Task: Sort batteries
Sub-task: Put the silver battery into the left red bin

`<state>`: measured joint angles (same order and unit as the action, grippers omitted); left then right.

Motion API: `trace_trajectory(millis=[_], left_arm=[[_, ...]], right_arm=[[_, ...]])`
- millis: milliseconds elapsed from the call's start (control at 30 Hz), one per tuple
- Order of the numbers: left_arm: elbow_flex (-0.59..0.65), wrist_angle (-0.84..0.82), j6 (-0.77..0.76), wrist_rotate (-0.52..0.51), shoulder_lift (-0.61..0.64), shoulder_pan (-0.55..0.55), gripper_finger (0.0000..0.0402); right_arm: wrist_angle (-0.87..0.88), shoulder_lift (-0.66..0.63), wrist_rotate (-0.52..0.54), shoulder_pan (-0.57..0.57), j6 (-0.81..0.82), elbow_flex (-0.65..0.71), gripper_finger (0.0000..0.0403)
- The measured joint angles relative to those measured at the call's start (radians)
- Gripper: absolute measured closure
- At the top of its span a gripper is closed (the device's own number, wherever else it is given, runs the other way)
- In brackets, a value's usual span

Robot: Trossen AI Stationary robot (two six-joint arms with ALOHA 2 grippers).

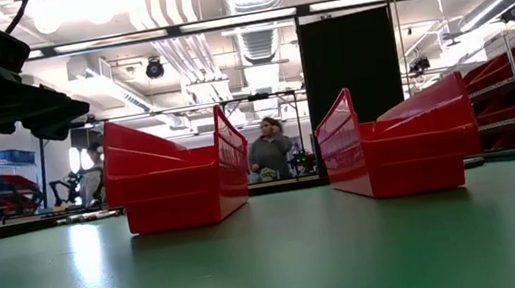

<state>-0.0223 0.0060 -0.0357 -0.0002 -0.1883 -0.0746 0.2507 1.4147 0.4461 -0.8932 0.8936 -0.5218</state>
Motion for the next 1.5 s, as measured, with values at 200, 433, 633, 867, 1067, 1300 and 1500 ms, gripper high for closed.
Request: trace_trajectory(millis=[200, 433, 633, 867, 1067, 1300, 1500], left_arm=[[0.0, 0.0, 0.0, 0.0, 0.0, 0.0, 0.0247], [0.0, 0.0, 0.0, 0.0, 0.0, 0.0, 0.0247], [0.0, 0.0, 0.0, 0.0, 0.0, 0.0, 0.0247], [0.0, 0.0, 0.0, 0.0, 0.0, 0.0, 0.0247], [0.0, 0.0, 0.0, 0.0, 0.0, 0.0, 0.0247], [0.0, 0.0, 0.0, 0.0, 0.0, 0.0, 0.0247], [0.0, 0.0, 0.0, 0.0, 0.0, 0.0, 0.0247]], right_arm=[[-0.068, 0.0, 0.007, 0.0, -0.013, 0.05, 0.039], [-0.113, 0.001, 0.037, 0.001, -0.051, 0.054, 0.039], [-0.112, 0.002, 0.068, 0.002, -0.055, 0.054, 0.0354], [-0.103, 0.006, 0.139, 0.001, -0.049, 0.058, 0.0298], [-0.12, 0.005, 0.172, 0.004, -0.019, 0.081, 0.0302], [-0.343, 0.002, 0.19, 0.003, -0.004, 0.188, 0.0324], [-0.483, 0.002, 0.199, 0.003, -0.03, 0.253, 0.0323]])
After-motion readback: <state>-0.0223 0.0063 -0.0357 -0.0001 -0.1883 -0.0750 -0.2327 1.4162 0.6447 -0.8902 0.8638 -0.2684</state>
